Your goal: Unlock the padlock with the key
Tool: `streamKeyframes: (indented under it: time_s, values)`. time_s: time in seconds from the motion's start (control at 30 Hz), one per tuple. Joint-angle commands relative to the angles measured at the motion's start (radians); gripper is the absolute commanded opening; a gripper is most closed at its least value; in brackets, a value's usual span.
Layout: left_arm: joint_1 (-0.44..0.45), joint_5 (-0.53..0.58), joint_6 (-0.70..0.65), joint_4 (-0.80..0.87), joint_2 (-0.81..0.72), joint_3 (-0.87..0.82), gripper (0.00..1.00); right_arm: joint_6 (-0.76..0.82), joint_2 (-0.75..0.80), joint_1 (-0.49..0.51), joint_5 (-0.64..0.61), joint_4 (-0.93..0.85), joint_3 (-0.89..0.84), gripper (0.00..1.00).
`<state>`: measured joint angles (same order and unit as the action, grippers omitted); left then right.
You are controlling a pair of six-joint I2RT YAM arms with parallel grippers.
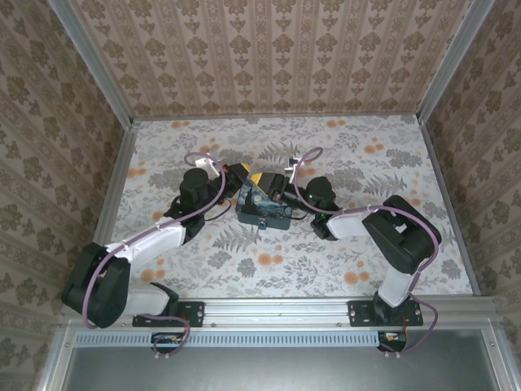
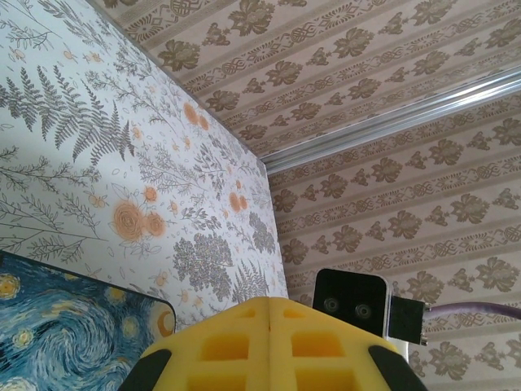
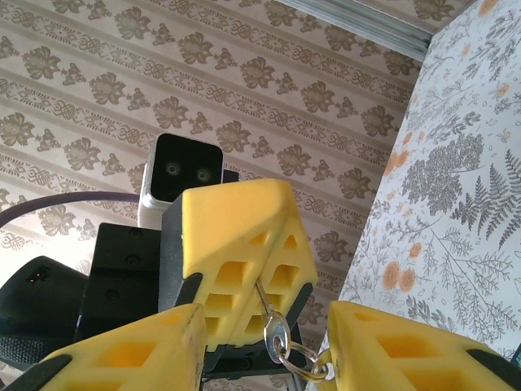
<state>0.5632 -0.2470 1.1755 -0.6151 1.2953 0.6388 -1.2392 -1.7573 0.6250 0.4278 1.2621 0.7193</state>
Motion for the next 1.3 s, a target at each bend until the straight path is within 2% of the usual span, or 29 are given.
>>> streamKeyframes:
  time_s: [0.0,0.67,0.93,1.27]
  values:
    - [0.006,0.009,0.007,-0.032,-0.010,-0.010,0.00,-0.014,-0.021,0.008,0.015,0.057,0.028,0.42]
    - [0.006,0.012,0.009,-0.037,-0.011,-0.022,0.00,-0.020,-0.042,0.014,0.015,0.065,0.040,0.21]
    - [0.006,0.015,0.010,-0.038,-0.021,-0.036,0.00,-0.025,-0.047,0.015,0.012,0.067,0.042,0.00]
    - [0.016,0.031,0.017,-0.023,-0.068,-0.072,0.00,-0.028,-0.040,0.002,-0.017,0.066,0.019,0.00]
